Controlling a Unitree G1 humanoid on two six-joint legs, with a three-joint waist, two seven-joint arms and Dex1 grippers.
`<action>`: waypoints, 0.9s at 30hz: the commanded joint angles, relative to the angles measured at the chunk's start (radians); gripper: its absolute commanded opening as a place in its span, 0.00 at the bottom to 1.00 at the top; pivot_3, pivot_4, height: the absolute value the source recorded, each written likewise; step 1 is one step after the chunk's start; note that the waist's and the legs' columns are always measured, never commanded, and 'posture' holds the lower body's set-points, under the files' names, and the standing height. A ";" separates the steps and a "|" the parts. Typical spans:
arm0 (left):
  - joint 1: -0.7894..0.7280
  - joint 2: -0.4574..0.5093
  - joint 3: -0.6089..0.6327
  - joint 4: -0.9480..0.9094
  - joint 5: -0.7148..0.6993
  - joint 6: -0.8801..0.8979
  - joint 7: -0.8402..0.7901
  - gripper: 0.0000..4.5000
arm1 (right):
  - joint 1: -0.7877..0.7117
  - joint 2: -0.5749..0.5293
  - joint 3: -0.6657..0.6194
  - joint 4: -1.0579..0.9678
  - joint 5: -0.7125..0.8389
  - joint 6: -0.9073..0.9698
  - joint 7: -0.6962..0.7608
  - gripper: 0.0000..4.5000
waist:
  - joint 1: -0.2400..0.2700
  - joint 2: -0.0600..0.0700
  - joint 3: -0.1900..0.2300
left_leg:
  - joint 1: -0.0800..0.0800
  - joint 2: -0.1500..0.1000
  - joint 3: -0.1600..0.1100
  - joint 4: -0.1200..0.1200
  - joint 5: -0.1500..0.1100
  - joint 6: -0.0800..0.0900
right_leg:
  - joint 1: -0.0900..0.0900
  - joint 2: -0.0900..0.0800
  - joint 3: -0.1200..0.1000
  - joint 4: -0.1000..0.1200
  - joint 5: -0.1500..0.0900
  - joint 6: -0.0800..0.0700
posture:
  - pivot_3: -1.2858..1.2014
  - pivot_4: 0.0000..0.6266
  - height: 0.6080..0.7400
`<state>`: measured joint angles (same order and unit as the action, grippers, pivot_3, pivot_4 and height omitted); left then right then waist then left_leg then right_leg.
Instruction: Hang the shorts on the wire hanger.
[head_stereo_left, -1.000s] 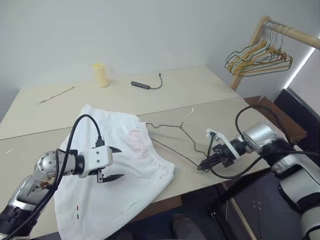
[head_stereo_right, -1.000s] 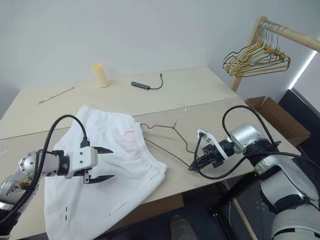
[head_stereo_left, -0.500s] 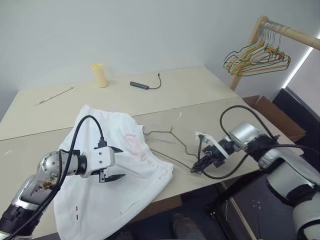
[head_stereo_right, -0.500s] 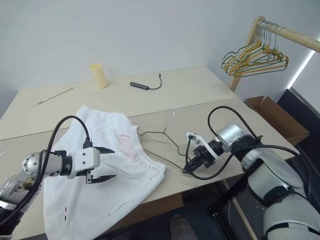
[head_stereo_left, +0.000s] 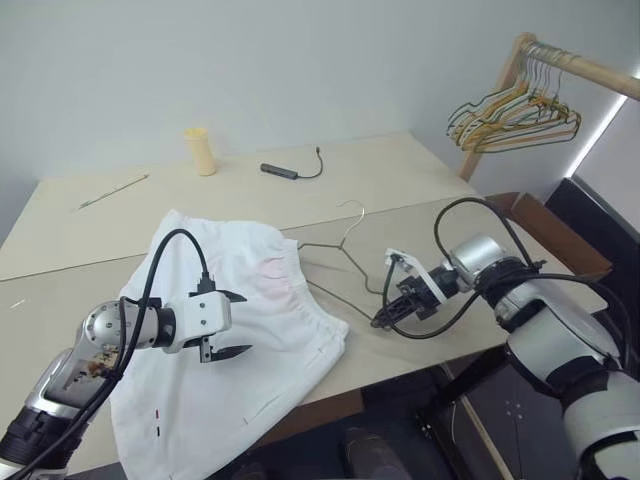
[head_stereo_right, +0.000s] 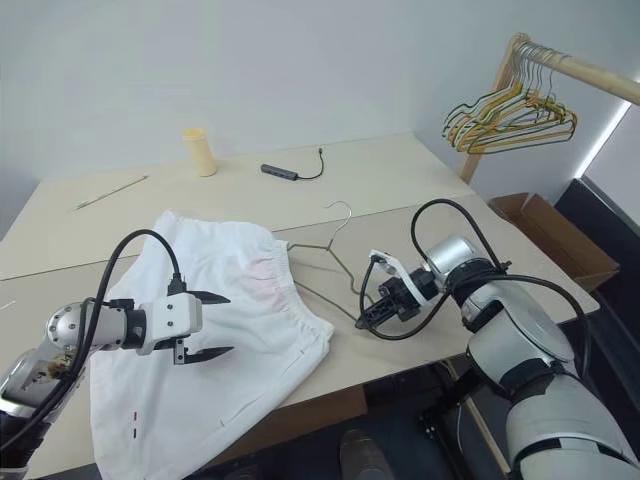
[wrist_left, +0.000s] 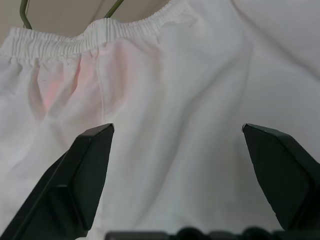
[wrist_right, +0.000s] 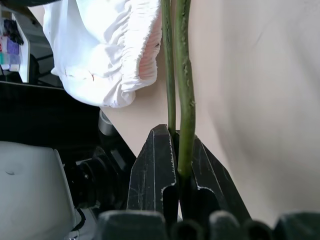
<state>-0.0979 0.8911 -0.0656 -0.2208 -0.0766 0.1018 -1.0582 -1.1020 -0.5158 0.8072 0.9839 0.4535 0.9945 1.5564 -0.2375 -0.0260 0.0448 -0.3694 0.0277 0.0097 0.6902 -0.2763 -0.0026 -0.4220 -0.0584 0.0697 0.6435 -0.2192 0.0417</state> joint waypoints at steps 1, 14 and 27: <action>-0.015 -0.003 -0.006 -0.010 0.011 -0.022 0.008 1.00 | -0.053 0.026 -0.052 0.040 -0.015 -0.015 0.058 0.00 | 0.000 0.000 0.000 | 0.000 0.000 0.000 0.000 0.000 0.000 | 0.000 0.000 0.000 0.000 0.000 0.000 | 0.46 0.00 1.00; -0.028 -0.005 -0.020 0.005 0.022 -0.039 0.014 1.00 | -0.095 0.089 -0.194 0.169 -0.130 -0.075 0.039 0.00 | 0.003 0.000 0.000 | -0.001 0.000 -0.001 0.003 -0.001 0.000 | 0.000 -0.001 0.000 0.002 0.000 0.000 | 0.46 0.00 1.00; -0.158 -0.020 0.155 0.035 -0.193 0.042 0.016 1.00 | 0.152 0.024 -0.407 -0.429 -0.239 -0.288 -0.186 0.00 | 0.009 0.000 0.000 | -0.004 0.000 -0.003 0.004 -0.001 0.000 | -0.001 -0.001 -0.002 0.001 0.000 0.001 | 0.45 0.00 1.00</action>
<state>-0.2100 0.8674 0.0223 -0.1828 -0.2136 0.1244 -1.0503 -0.9500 -0.4810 0.4473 0.6621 0.2168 0.7527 1.4163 -0.2281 -0.0258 0.0448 -0.3735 0.0269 0.0066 0.6944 -0.2770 -0.0025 -0.4227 -0.0596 0.0674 0.6451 -0.2196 0.0423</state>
